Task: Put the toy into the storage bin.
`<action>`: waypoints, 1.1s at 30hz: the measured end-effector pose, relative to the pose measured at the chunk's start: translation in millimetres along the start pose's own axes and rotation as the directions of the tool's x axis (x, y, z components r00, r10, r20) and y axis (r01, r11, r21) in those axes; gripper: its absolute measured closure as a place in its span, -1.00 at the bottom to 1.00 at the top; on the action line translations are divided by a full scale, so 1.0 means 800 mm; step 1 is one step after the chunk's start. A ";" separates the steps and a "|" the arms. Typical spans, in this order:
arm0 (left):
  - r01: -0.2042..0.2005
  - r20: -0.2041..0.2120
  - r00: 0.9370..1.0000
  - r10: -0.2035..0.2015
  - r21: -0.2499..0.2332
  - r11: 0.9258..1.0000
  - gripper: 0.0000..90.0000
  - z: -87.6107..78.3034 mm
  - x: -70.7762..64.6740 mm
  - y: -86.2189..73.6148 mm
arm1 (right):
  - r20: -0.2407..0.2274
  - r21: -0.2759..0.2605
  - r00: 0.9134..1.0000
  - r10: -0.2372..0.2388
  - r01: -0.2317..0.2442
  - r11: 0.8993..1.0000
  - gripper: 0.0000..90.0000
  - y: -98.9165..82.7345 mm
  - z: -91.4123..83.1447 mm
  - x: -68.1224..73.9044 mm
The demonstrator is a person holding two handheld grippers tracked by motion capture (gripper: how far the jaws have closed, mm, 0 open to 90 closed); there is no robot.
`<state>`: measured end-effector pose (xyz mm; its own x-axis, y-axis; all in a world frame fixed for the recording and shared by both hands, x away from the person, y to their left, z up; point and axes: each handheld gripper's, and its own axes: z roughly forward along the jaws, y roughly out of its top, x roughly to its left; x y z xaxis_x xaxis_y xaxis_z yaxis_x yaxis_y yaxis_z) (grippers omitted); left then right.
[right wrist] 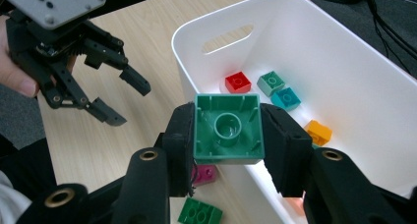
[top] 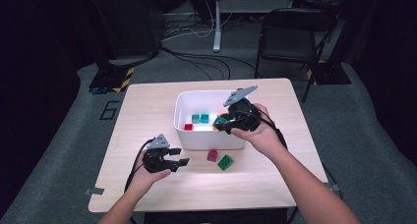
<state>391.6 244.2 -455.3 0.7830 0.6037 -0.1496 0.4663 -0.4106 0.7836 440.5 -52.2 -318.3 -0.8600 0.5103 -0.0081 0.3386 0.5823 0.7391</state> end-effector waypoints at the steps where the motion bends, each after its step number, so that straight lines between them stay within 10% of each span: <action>1: 0.001 -0.001 1.000 -0.001 -0.001 1.000 -0.05 0.000 0.000 0.000 | 0.002 0.001 1.000 -0.005 0.005 1.000 0.29 0.003 0.001 -0.002; 33: 0.006 0.004 1.000 -0.006 -0.015 1.000 -0.05 0.000 0.002 0.000 | 0.044 0.031 0.998 0.040 -0.041 0.999 0.29 0.050 0.088 -0.056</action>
<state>392.7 245.2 -455.6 0.7818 0.6035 -0.1568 0.4649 -0.3967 0.7915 519.4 -7.6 -335.7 -0.8282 0.5604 -0.0079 0.3855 0.5799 0.7177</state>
